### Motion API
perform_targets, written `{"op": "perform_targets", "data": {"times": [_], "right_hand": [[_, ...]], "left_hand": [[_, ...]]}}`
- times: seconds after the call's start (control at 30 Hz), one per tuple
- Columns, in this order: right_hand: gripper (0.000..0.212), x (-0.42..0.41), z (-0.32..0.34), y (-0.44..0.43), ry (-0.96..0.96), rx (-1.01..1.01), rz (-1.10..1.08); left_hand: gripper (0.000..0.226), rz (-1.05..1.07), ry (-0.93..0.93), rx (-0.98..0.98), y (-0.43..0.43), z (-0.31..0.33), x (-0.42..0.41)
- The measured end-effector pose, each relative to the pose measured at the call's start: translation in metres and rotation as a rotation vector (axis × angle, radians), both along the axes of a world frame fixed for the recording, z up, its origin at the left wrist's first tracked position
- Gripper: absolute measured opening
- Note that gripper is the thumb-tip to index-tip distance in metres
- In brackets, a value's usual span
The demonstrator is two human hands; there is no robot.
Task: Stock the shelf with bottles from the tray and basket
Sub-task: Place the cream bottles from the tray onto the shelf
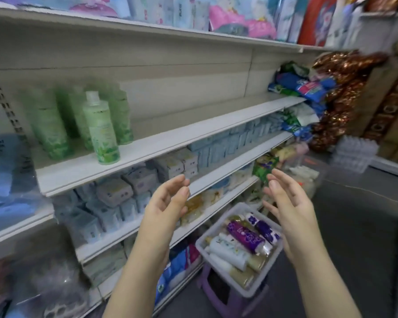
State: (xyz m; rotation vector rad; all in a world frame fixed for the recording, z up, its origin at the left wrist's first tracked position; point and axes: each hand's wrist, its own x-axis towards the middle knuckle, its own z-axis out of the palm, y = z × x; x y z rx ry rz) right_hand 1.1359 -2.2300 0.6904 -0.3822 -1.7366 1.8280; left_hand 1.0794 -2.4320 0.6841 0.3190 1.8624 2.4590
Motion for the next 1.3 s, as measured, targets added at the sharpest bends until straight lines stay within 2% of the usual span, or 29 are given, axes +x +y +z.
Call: {"op": "perform_targets", "data": {"times": [0.27,0.53,0.7,0.9,1.2,1.3], "right_hand": [[0.021,0.056,-0.011,0.159,-0.030,-0.017,-0.250],[0.022,0.113,-0.014,0.313,-0.053,-0.016,-0.358],[0.022,0.120,-0.020,0.385,-0.089,-0.035,-0.363],[0.020,0.085,-0.038,0.450,-0.125,-0.085,-0.380],[0.018,-0.022,-0.048,0.545,-0.189,-0.065,-0.363],[0.017,-0.049,-0.051,0.575,-0.196,-0.058,-0.373]], "left_hand": [[0.042,-0.227,-0.063,-0.008,0.171,-0.007,0.015],[0.044,-0.394,-0.096,0.018,0.353,-0.013,0.050],[0.029,-0.442,-0.148,0.013,0.433,-0.022,0.052],[0.025,-0.426,-0.234,0.004,0.497,-0.038,0.013],[0.025,-0.409,-0.328,0.042,0.597,-0.061,-0.096],[0.019,-0.432,-0.325,0.053,0.632,-0.058,-0.124]]}}
